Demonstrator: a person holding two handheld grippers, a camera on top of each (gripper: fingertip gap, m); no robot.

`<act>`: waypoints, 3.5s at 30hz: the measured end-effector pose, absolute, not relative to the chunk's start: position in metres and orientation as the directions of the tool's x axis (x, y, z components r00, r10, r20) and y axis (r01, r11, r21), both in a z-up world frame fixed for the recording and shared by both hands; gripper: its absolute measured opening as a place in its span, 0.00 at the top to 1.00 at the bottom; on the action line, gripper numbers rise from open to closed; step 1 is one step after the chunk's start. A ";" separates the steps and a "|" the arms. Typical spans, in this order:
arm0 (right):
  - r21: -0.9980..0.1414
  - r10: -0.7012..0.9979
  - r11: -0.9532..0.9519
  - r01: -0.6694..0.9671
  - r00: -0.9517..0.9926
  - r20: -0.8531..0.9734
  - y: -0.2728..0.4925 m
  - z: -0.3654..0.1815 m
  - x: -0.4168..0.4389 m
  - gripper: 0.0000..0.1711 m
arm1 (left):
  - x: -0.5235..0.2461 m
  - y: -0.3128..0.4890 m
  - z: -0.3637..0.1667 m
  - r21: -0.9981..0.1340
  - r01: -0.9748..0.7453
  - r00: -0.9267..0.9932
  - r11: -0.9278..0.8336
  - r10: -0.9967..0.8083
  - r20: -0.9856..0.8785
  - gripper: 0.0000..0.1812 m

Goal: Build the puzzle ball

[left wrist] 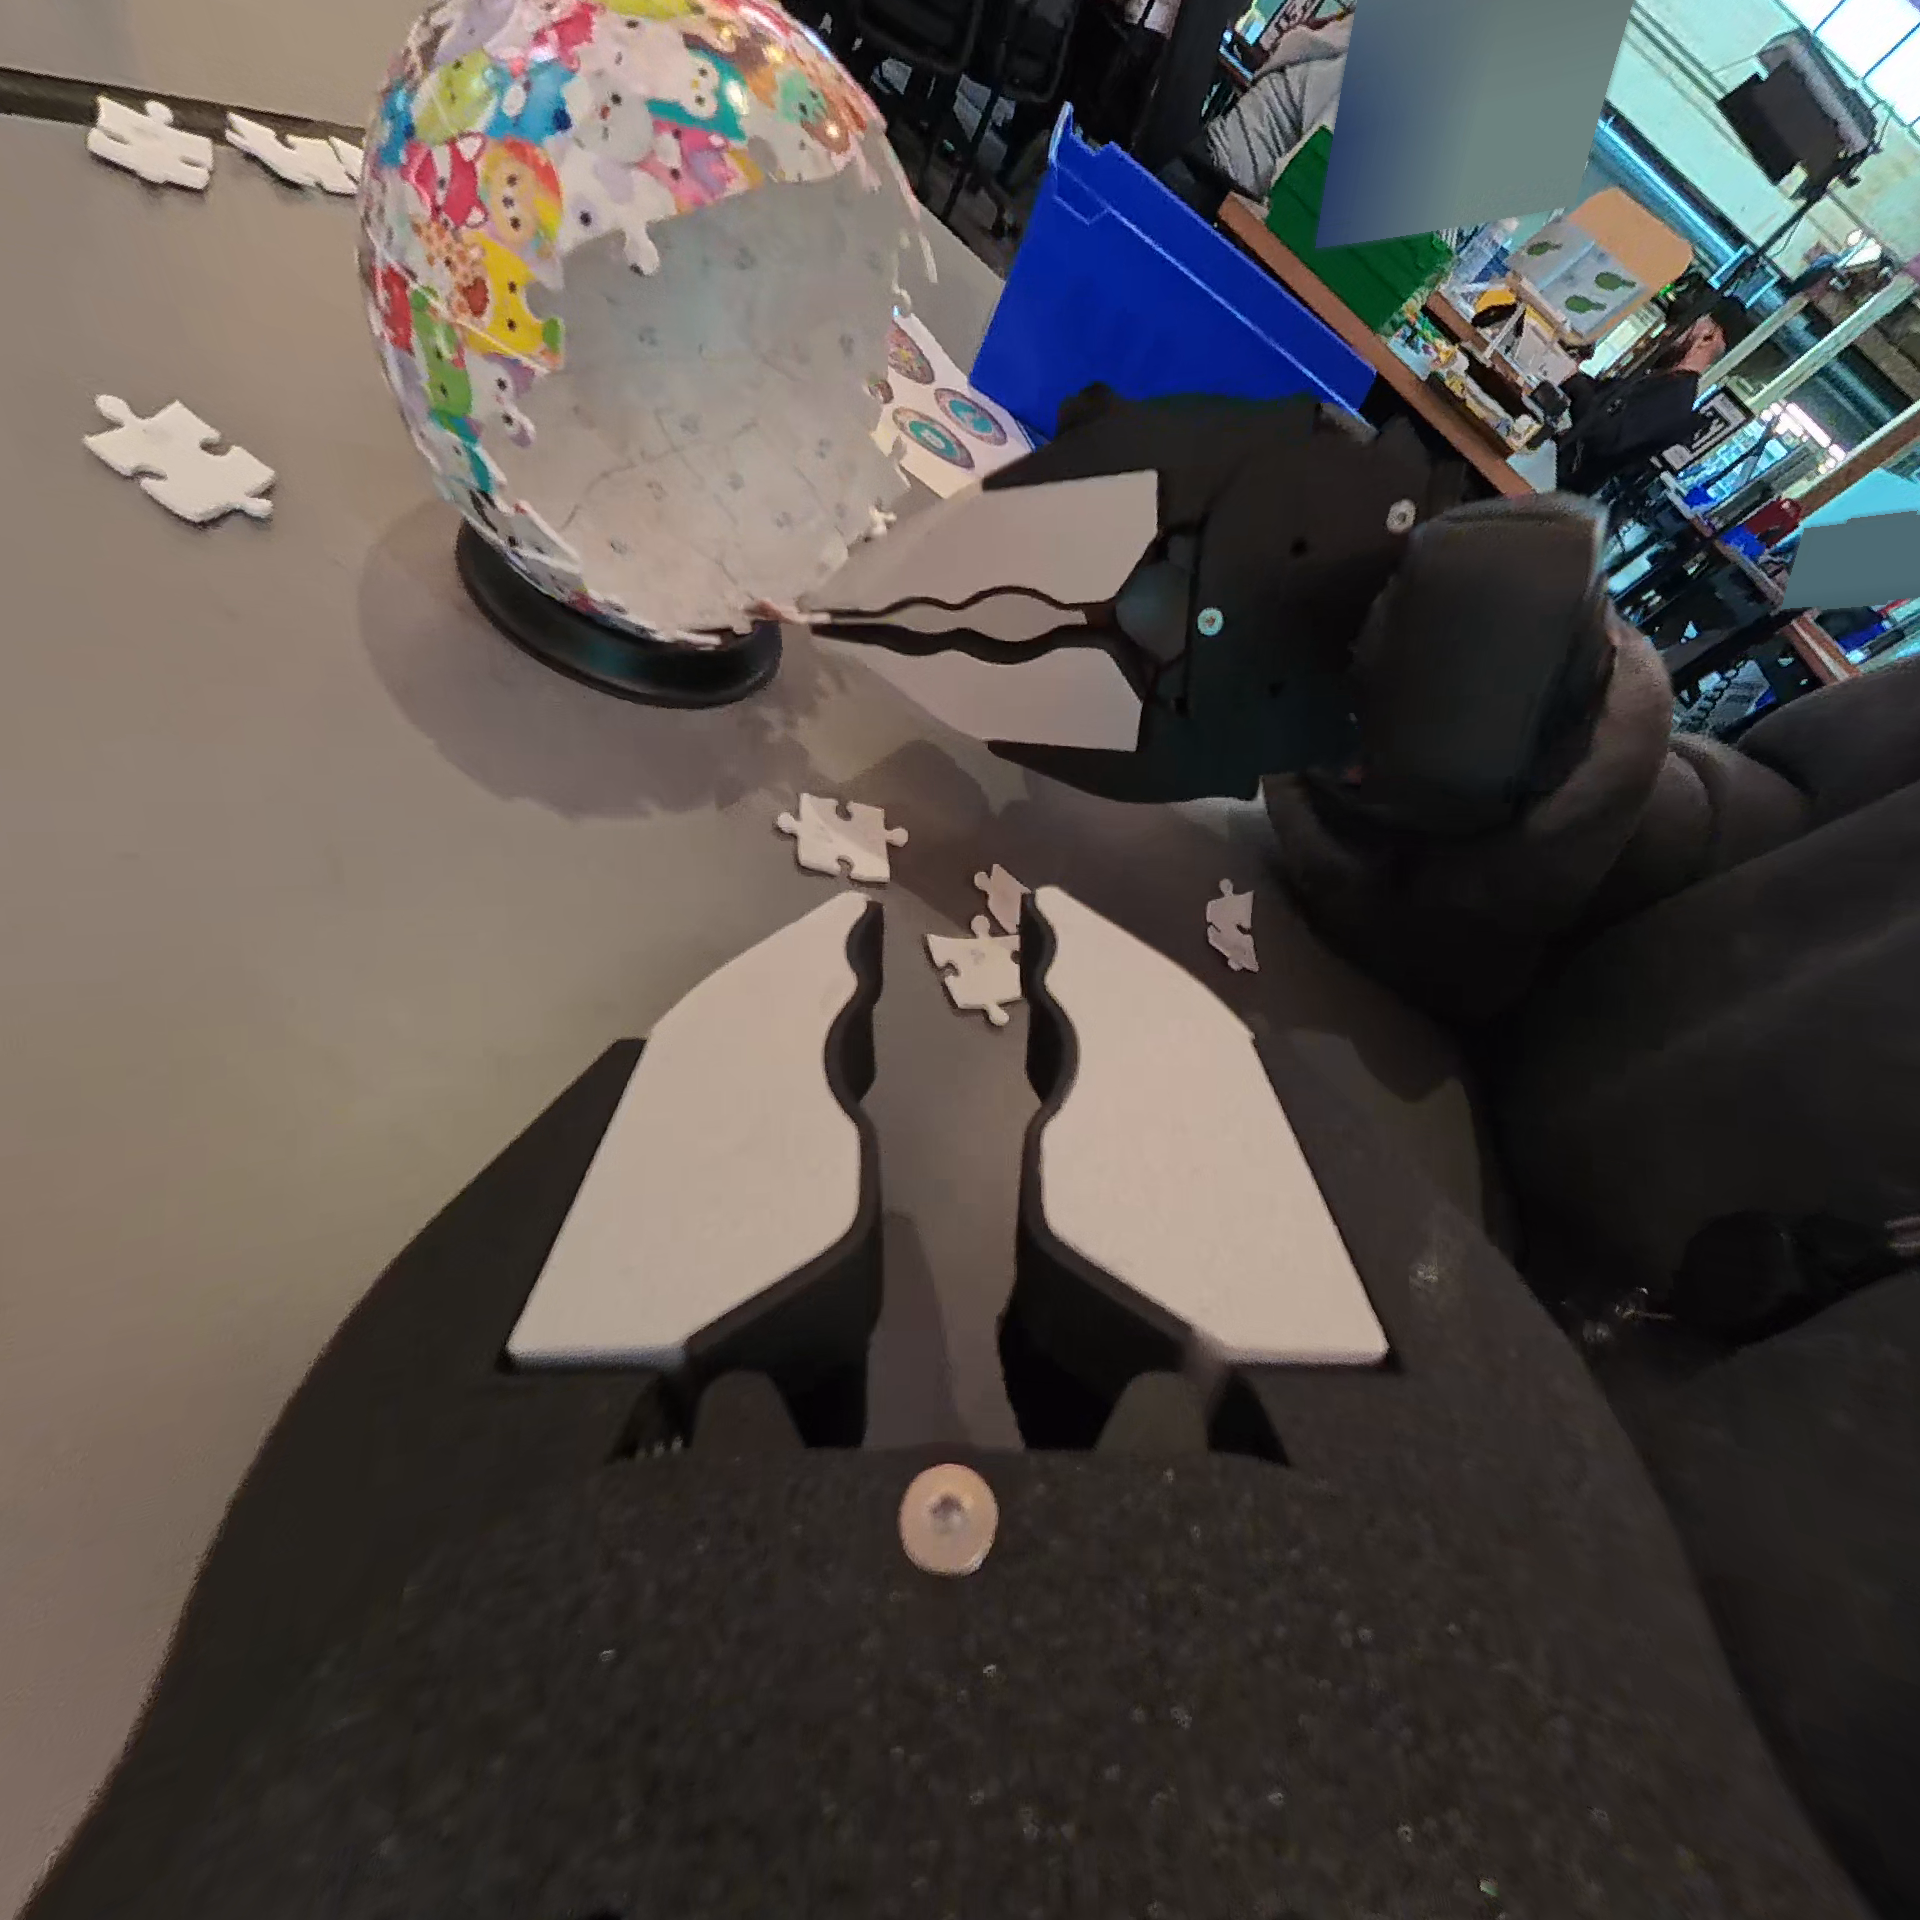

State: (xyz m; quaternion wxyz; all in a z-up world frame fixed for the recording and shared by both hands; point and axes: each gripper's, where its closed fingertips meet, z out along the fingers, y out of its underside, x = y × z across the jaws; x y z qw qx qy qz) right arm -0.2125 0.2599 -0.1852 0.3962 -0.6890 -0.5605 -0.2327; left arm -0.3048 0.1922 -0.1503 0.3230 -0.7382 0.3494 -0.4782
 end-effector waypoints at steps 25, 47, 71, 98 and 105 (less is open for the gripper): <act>-0.421 0.631 0.346 0.839 0.124 0.766 0.209 -0.151 -0.259 0.99 | -0.281 0.187 -0.131 -0.813 -0.150 0.182 -0.562 -0.824 0.536 0.77; -0.124 0.547 0.282 0.951 -0.053 0.835 0.260 -0.177 -0.218 0.99 | -0.276 0.159 -0.132 -0.840 -0.232 0.209 -0.491 -0.868 0.450 0.78; 0.047 0.621 0.328 0.943 -0.254 0.741 0.278 -0.200 -0.209 0.99 | -0.268 0.161 -0.145 -0.830 -0.300 0.177 -0.470 -0.882 0.436 0.78; -0.021 0.641 0.332 0.943 -0.210 0.739 0.277 -0.201 -0.211 0.98 | -0.253 0.300 -0.171 -0.727 -0.584 0.318 -0.361 -0.926 0.204 0.83; -0.031 0.666 0.312 0.950 -0.195 0.720 0.277 -0.205 -0.212 0.98 | -0.253 0.301 -0.175 -0.726 -0.575 0.336 -0.376 -0.918 0.210 0.88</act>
